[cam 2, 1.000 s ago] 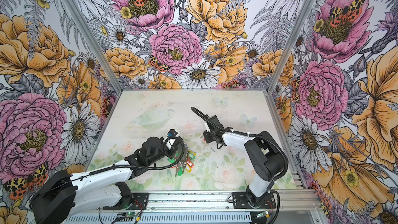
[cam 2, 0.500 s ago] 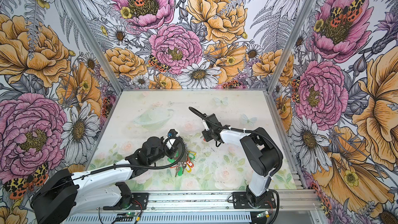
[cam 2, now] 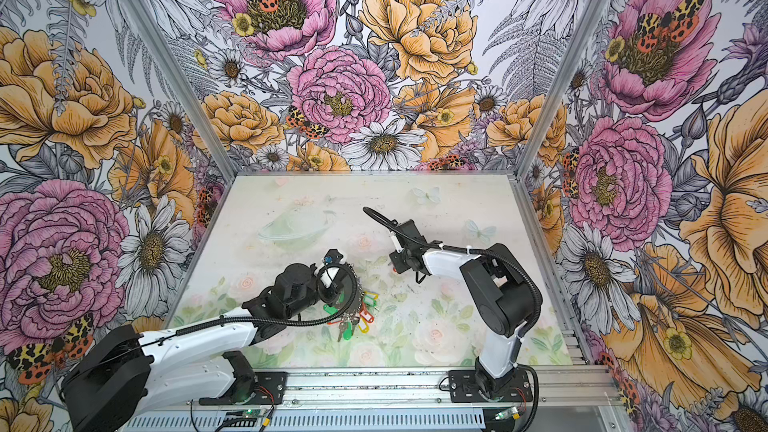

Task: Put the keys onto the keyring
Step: 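Close the right gripper on the red-tagged key's ring and lift it, then carry the red-tagged key toward the left gripper's split ring with the right gripper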

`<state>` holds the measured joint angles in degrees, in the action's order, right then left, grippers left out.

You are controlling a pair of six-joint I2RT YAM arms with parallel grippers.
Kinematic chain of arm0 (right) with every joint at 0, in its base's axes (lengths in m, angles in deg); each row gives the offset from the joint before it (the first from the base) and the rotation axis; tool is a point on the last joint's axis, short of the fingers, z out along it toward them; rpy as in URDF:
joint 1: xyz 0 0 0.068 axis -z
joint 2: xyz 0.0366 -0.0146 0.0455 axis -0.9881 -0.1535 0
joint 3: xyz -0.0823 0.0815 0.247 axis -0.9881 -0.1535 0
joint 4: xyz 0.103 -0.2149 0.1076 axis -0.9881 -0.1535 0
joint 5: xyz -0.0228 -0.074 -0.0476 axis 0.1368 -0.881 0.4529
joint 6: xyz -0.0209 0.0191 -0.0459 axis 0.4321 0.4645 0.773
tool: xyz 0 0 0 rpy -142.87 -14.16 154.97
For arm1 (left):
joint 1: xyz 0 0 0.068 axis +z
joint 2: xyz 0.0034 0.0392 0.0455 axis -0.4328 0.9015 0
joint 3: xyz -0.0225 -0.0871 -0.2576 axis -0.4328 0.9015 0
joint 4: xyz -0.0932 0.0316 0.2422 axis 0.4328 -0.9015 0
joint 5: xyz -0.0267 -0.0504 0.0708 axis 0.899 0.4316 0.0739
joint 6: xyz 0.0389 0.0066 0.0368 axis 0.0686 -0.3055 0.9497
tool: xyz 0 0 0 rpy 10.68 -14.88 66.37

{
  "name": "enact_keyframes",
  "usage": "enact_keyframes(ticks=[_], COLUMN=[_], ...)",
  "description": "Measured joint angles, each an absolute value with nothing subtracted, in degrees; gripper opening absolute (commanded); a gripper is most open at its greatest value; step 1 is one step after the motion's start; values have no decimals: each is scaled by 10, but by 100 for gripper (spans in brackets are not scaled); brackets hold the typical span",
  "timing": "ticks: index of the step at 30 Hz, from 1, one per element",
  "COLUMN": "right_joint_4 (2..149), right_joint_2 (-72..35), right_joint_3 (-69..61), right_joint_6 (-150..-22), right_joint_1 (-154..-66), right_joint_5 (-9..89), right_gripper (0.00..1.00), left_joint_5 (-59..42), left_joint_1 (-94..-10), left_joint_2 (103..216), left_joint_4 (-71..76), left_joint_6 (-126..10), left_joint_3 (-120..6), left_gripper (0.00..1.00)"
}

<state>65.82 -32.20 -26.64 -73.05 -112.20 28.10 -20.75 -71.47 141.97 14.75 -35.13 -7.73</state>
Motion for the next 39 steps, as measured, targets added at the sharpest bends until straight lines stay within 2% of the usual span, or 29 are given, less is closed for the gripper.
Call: enact_keyframes(ticks=[4,12,22,39], right_joint_4=[655,669,763,859], right_joint_2=[-286,-145,24,119], right_joint_3=[-280,-350,-486,-547], right_joint_6=[-731,-731,-692,-640], right_joint_1=[-1122,-1132,-1211,-1271], right_joint_5=[282,304,363,410], right_gripper=[0,0,0,0], left_joint_5=[-190,-123,-40,34], left_joint_1=[-710,-700,-696,-696], left_joint_2=[1414,1378,1371,1332], left_joint_4=[148,152,152,151], left_joint_6=[-351,-351,-351,-350], left_joint_3=[-75,-59,-58,-57], left_gripper=[0,0,0,0])
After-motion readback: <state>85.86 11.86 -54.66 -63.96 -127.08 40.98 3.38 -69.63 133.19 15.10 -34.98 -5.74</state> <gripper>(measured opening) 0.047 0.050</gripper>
